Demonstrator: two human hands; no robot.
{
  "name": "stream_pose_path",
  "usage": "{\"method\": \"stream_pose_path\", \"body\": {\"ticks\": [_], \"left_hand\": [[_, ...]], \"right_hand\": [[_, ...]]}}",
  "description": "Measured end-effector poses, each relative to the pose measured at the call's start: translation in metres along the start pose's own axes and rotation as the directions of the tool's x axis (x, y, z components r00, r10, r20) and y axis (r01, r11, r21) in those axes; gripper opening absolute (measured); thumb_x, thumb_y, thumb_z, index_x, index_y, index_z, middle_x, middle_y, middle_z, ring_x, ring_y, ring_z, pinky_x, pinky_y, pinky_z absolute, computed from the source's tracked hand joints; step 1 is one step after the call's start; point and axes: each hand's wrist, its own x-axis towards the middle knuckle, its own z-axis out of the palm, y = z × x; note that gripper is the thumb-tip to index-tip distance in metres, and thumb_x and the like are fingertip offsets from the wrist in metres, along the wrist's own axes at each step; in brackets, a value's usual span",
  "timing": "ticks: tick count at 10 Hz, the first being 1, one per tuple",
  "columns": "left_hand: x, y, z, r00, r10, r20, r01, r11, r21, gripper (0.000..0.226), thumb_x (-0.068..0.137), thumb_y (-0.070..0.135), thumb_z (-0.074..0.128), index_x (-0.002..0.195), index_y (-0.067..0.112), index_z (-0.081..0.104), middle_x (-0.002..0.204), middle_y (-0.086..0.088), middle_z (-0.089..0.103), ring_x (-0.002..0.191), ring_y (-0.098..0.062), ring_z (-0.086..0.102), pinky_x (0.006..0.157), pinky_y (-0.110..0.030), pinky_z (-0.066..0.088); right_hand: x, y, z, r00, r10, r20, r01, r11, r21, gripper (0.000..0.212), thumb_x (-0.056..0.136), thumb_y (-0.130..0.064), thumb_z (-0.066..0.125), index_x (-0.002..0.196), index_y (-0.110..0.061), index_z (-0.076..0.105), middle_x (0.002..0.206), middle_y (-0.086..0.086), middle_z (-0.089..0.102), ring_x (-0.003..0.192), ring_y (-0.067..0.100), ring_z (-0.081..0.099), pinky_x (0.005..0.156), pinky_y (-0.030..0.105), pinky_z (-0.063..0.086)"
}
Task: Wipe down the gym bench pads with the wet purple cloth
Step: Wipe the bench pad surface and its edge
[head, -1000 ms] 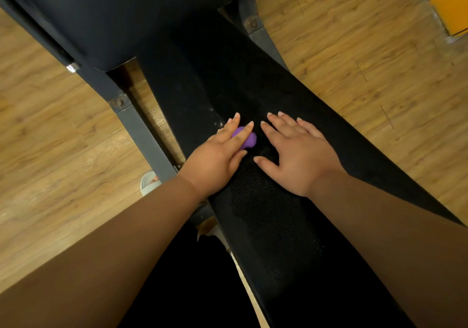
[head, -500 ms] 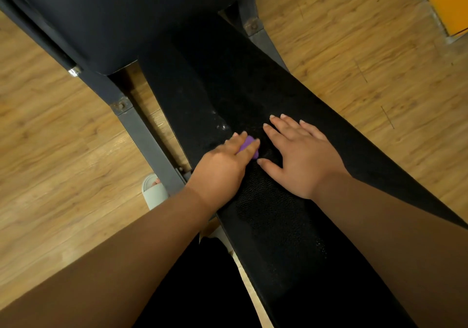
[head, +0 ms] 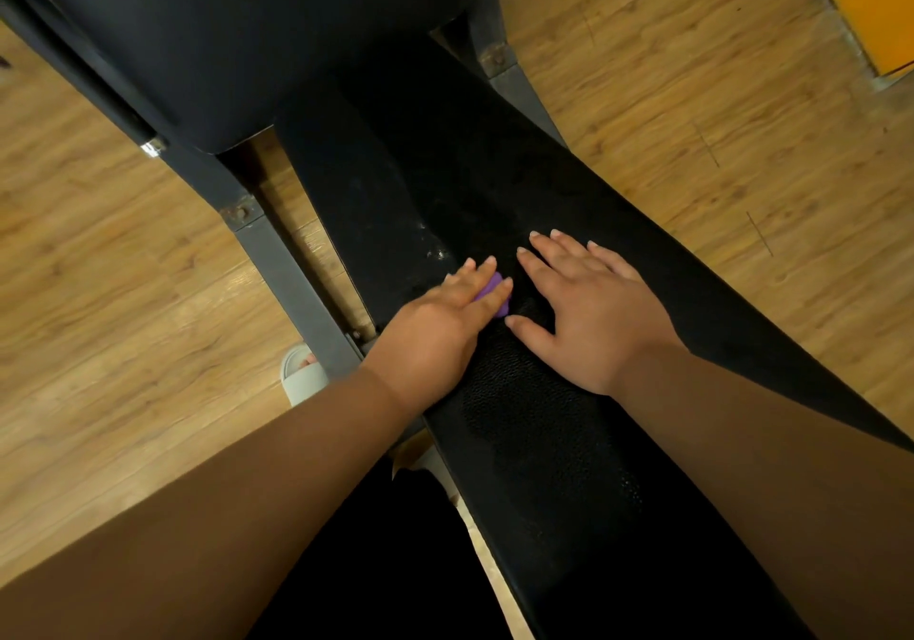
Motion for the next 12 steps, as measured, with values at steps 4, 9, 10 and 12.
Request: {"method": "stream_pose_path", "body": {"ticks": [4, 9, 10, 12], "left_hand": [[0.011, 0.009, -0.024, 0.921, -0.351, -0.169, 0.243, 0.856, -0.456, 0.024, 0.098, 0.017, 0.053, 0.12, 0.017, 0.063, 0.127, 0.0, 0.056, 0.113, 0.0, 0.05, 0.097, -0.004, 0.031], [-0.007, 0.031, -0.065, 0.802, -0.504, 0.319, 0.371, 0.002, -0.929, 0.024, 0.085, 0.013, 0.065, 0.108, 0.006, 0.065, 0.095, -0.008, 0.071, 0.085, -0.014, 0.068, 0.076, -0.023, 0.057], [-0.014, 0.029, -0.068, 0.78, -0.565, 0.27, 0.379, 0.082, -0.922, 0.014, 0.091, 0.021, 0.06, 0.097, 0.012, 0.07, 0.089, -0.004, 0.071, 0.083, -0.014, 0.068, 0.07, -0.025, 0.056], [-0.022, 0.034, -0.073, 0.824, -0.441, 0.356, 0.406, 0.019, -0.914, 0.036, 0.077, 0.026, 0.07, 0.112, 0.016, 0.066, 0.102, -0.005, 0.072, 0.091, -0.015, 0.069, 0.078, -0.022, 0.056]], "right_hand": [[-0.002, 0.003, -0.001, 0.999, -0.034, -0.002, 0.034, 0.999, 0.035, 0.073, 0.092, -0.064, 0.028, 0.154, -0.031, 0.01, 0.162, -0.005, 0.01, 0.149, 0.011, 0.003, 0.121, 0.034, 0.004], [-0.022, -0.036, -0.011, 0.965, 0.225, 0.136, -0.16, 0.09, 0.983, 0.023, 0.088, -0.006, 0.065, 0.1, -0.026, 0.066, 0.093, -0.007, 0.074, 0.092, 0.008, 0.07, 0.073, 0.02, 0.056], [-0.028, -0.041, -0.013, 0.958, 0.198, 0.205, -0.197, -0.062, 0.978, 0.014, 0.091, -0.011, 0.061, 0.102, -0.018, 0.068, 0.099, 0.003, 0.074, 0.093, 0.015, 0.07, 0.077, 0.025, 0.058], [-0.029, -0.052, -0.015, 0.956, 0.202, 0.213, -0.182, -0.163, 0.97, 0.023, 0.096, -0.011, 0.055, 0.117, -0.01, 0.064, 0.112, 0.011, 0.07, 0.107, 0.024, 0.066, 0.09, 0.036, 0.055]]}}
